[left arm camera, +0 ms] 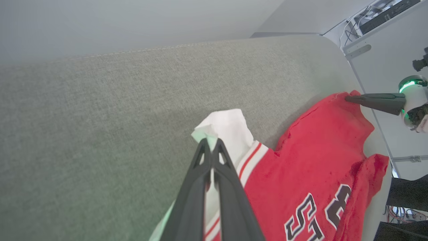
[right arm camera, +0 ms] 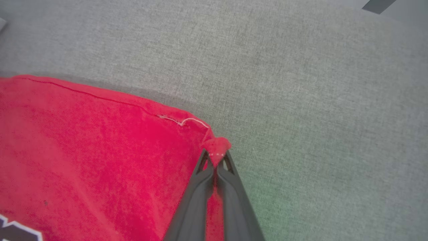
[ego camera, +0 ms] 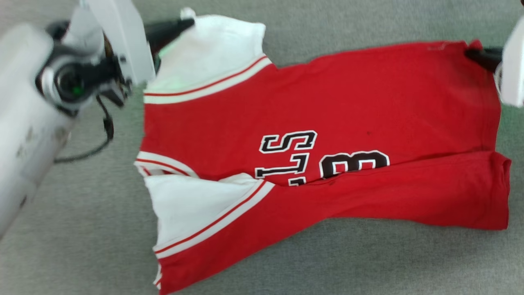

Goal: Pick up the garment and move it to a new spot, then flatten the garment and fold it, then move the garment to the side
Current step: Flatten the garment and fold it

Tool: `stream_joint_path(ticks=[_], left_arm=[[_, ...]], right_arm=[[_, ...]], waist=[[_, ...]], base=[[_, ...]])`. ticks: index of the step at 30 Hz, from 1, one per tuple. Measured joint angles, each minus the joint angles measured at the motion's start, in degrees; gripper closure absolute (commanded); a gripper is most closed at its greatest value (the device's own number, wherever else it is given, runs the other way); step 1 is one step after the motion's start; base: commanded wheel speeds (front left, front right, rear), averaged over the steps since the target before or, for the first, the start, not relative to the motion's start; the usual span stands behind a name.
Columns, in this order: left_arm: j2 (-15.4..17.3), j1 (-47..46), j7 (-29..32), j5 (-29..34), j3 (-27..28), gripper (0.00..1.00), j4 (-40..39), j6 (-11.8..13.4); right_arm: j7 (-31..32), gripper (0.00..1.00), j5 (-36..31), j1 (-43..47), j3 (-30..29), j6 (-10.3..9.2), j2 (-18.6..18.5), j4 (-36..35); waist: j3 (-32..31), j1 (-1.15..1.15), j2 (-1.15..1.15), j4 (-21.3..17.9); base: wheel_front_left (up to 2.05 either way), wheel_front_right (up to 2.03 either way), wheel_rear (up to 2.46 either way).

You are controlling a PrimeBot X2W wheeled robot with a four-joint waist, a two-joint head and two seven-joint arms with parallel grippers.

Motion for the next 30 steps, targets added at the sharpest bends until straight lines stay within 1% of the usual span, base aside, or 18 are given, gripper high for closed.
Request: stream_joint_path(ticks=[4, 9, 16, 20, 23, 26, 30], left_arm=[[3.36, 5.28, -3.7, -2.29, 0.04, 1.0, -8.72, 0.0], [8.49, 12.61, -9.6, -2.72, -0.1, 1.0, -19.19, 0.02], [15.62, 22.58, -18.79, -2.67, -0.09, 1.0, -31.49, 0.03], [19.68, 29.41, -25.48, -2.22, -0.1, 1.0, -36.26, 0.03], [21.75, 34.5, -29.94, -1.81, -0.58, 1.0, -38.66, 0.03], [22.86, 38.38, -32.98, -1.67, -1.3, 1.0, -40.45, 0.19], [22.69, 41.16, -35.28, -0.84, -2.33, 1.0, -41.23, 0.47]], right_arm=[[-1.64, 1.0, 1.8, 4.23, 0.59, 0.0, -4.46, -4.78], [-3.3, 1.0, 3.66, 10.67, 0.38, 0.0, -9.69, -11.02], [-4.7, 1.0, 4.83, 21.09, -3.22, 0.0, -16.1, -19.52], [-4.64, 1.0, 5.45, 27.64, -6.17, 0.0, -18.25, -23.15], [-4.22, 1.0, 5.83, 31.9, -8.98, 0.0, -19.23, -24.73], [-3.82, 1.0, 5.82, 35.8, -12.05, 0.0, -19.61, -25.68], [-3.15, 1.0, 5.53, 40.22, -16.14, 0.0, -19.09, -26.96]], waist=[[-2.67, 0.0, 0.0, 1.28], [-5.85, 0.0, 0.0, 2.91], [-9.26, 0.0, 0.0, 5.17], [-10.43, 0.0, 0.0, 6.04], [-10.74, 0.0, 0.0, 6.59], [-10.65, 0.0, 0.0, 7.14], [-10.26, 0.0, 0.0, 7.94]], base=[[0.0, 0.0, 0.0], [0.0, 0.0, 0.0], [0.0, 0.0, 0.0], [0.0, 0.0, 0.0], [0.0, 0.0, 0.0], [0.0, 0.0, 0.0], [0.0, 0.0, 0.0]])
